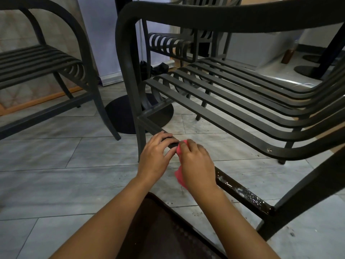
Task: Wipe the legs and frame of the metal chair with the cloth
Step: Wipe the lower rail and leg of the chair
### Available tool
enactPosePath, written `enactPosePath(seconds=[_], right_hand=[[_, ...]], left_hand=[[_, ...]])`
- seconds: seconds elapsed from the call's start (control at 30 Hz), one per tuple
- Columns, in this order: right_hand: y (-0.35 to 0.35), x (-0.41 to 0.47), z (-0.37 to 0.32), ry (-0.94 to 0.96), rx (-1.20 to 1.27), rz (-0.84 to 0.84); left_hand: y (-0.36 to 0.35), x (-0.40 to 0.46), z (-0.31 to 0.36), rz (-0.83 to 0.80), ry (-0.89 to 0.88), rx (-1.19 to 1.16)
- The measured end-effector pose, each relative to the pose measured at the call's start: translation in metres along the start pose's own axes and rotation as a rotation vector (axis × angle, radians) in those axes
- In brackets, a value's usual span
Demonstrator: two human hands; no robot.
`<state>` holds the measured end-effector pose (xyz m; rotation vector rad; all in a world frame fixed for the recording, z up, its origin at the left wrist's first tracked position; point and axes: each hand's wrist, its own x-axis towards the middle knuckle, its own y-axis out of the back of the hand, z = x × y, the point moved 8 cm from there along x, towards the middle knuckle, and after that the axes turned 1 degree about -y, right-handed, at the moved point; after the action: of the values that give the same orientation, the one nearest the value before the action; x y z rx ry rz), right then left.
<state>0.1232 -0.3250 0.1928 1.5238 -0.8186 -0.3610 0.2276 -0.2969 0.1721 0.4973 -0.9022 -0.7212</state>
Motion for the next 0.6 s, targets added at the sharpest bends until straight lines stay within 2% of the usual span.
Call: enactPosePath(seconds=[0.3,0.6], right_hand=[[0.002,-0.013,0.009,-0.037,-0.06,0.043],[-0.002,-0.023,0.02,-0.035,-0.102,-0.018]], left_hand=[[-0.002,0.001,-0.003,-0.013,0.03,-0.009],[-0.002,0.001,-0.002,-0.005,0.042,-0.044]])
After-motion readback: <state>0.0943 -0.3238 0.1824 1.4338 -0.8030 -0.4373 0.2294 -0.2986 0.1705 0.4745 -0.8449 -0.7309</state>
